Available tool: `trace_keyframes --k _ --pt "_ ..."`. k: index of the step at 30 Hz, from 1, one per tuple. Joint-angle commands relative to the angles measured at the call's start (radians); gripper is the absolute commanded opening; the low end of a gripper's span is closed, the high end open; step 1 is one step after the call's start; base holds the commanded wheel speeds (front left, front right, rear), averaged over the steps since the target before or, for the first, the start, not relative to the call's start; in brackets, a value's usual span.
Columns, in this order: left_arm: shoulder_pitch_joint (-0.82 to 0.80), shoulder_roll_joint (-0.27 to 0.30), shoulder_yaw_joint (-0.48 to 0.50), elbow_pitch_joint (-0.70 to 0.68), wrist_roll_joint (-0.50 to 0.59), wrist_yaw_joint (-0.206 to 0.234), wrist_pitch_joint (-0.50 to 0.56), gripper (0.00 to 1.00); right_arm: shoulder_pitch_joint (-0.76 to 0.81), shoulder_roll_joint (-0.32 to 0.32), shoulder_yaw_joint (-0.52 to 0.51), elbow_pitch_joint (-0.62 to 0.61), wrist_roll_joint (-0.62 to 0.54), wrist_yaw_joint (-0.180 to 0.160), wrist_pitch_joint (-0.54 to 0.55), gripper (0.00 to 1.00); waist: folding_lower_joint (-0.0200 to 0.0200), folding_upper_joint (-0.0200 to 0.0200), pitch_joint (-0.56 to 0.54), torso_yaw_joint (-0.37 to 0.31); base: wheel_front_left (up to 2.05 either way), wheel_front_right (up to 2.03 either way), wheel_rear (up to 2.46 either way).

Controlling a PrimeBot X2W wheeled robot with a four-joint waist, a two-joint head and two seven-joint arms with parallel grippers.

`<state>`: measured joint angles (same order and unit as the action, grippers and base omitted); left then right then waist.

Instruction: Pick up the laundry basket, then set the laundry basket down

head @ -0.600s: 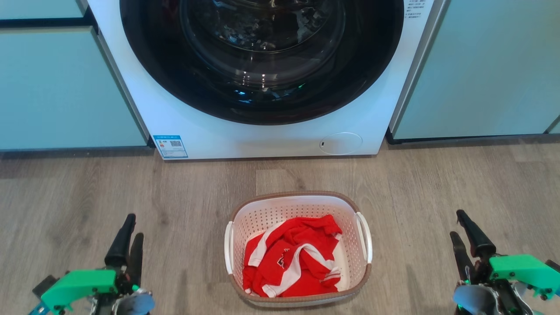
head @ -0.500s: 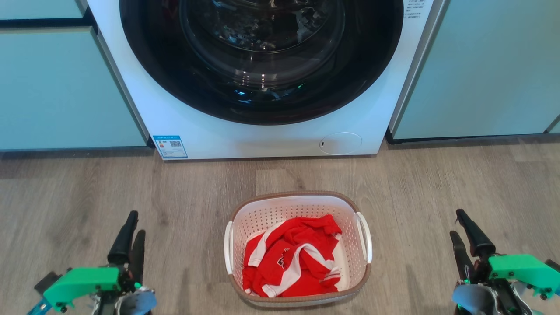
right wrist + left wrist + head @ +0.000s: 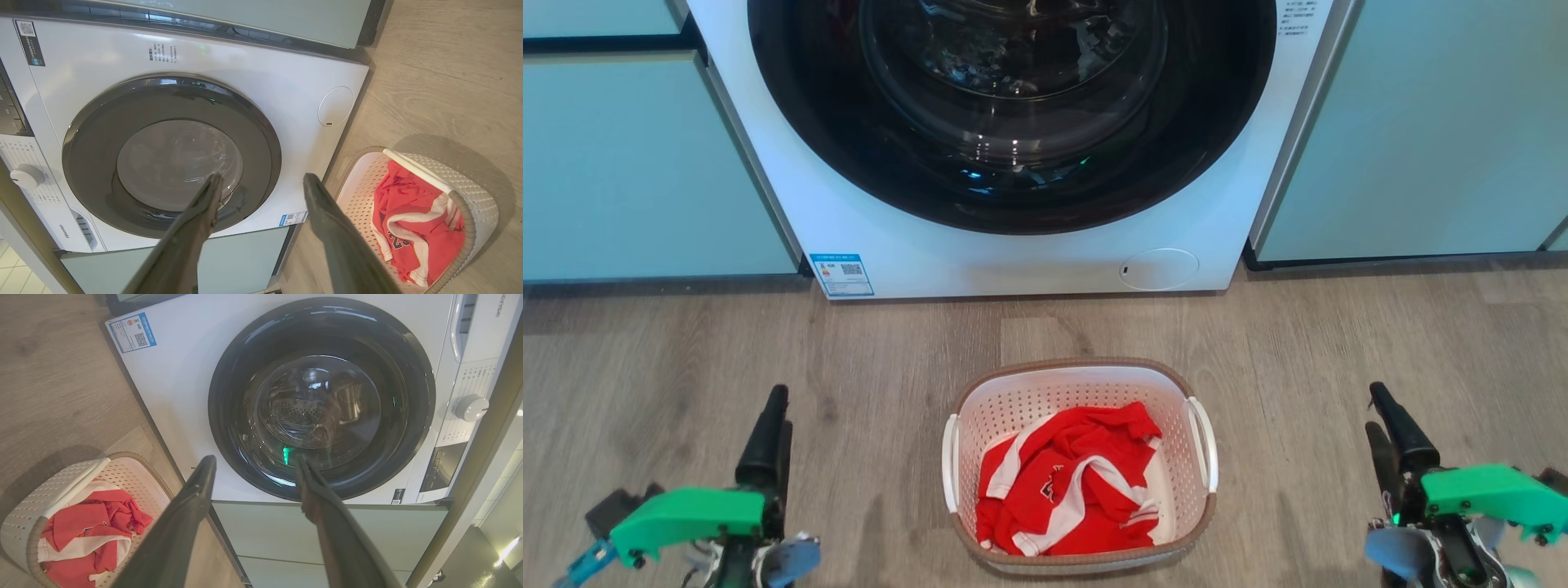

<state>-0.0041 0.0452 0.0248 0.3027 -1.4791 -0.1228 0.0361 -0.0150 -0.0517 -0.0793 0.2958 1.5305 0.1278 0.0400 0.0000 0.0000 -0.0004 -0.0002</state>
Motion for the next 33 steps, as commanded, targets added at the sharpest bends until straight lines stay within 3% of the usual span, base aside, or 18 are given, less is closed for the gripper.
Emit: trace_keyframes --k 1,23,33 --pt "-0.066 0.019 -0.002 -0.046 0.043 -0.002 -0.010 1.00 -0.056 -0.029 0.012 -0.044 -0.030 0.001 -0.014 1.00 0.0000 0.0000 0.000 0.000 0.00 0.00 0.00" --pt "-0.079 0.046 -0.058 -0.104 0.467 0.044 -0.075 1.00 -0.080 -0.068 0.073 -0.090 -0.507 0.001 -0.080 1.00 0.0000 0.0000 -0.006 -0.003 0.00 0.00 0.00" --pt "-0.082 0.065 -0.085 -0.117 0.607 0.073 -0.101 1.00 -0.087 -0.078 0.094 -0.099 -0.664 0.001 -0.106 1.00 0.0000 0.0000 -0.007 -0.003 0.00 0.00 0.00"
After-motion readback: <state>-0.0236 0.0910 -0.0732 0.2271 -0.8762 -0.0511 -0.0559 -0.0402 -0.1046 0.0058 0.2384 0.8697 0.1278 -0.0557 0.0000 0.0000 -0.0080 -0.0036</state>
